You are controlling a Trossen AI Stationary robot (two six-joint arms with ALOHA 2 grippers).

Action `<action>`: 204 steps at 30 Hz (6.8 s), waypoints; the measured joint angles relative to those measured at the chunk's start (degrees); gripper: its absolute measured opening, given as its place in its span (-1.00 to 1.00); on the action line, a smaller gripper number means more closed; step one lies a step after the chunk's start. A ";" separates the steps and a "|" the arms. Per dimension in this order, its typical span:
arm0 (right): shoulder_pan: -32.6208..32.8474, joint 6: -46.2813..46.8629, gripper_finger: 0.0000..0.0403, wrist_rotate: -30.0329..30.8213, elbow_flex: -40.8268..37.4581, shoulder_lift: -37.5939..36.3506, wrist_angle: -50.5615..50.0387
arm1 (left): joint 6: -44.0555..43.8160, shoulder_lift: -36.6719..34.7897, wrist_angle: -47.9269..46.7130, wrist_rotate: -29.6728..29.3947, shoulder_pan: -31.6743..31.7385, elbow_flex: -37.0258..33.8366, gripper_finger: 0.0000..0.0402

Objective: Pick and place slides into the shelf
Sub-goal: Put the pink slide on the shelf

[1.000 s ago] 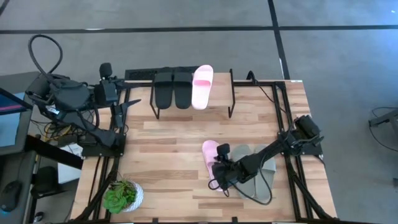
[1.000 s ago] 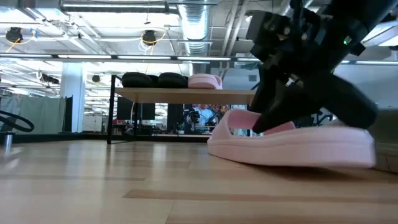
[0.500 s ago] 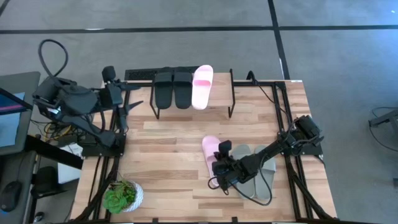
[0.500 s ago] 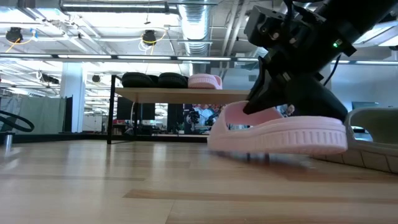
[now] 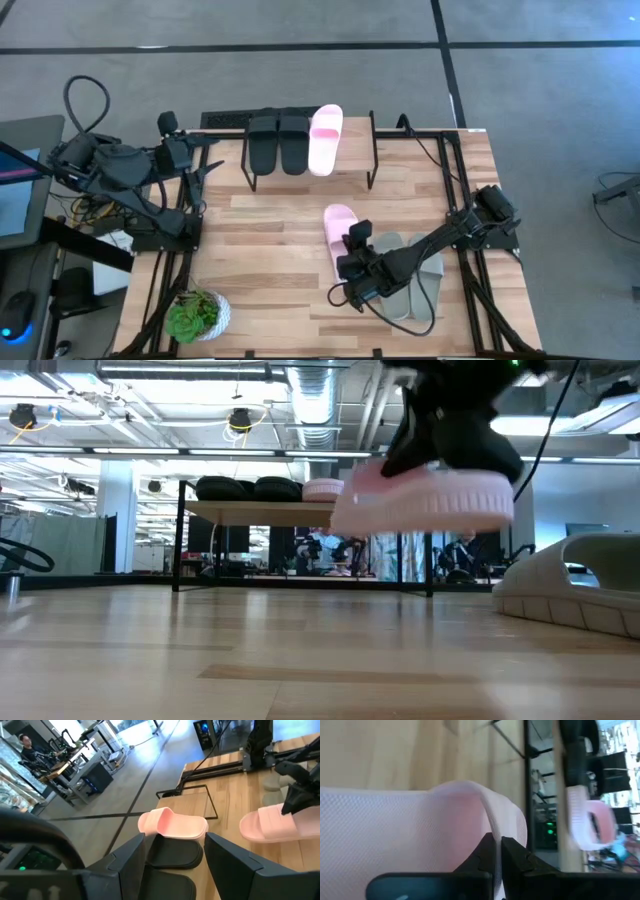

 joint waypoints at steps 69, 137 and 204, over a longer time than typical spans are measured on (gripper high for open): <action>-45.58 -31.77 -1.00 -23.27 10.95 -13.62 -3.03 | -0.65 -10.36 10.90 0.16 -0.01 -12.97 -0.04; -45.41 -18.09 -1.00 -27.23 5.66 -20.48 3.54 | -1.01 -10.34 11.08 -0.87 -0.01 -12.97 -0.04; -44.63 -11.92 -1.00 -23.69 1.75 -22.07 -3.53 | -1.41 -10.34 10.84 -0.85 0.01 -12.97 -0.04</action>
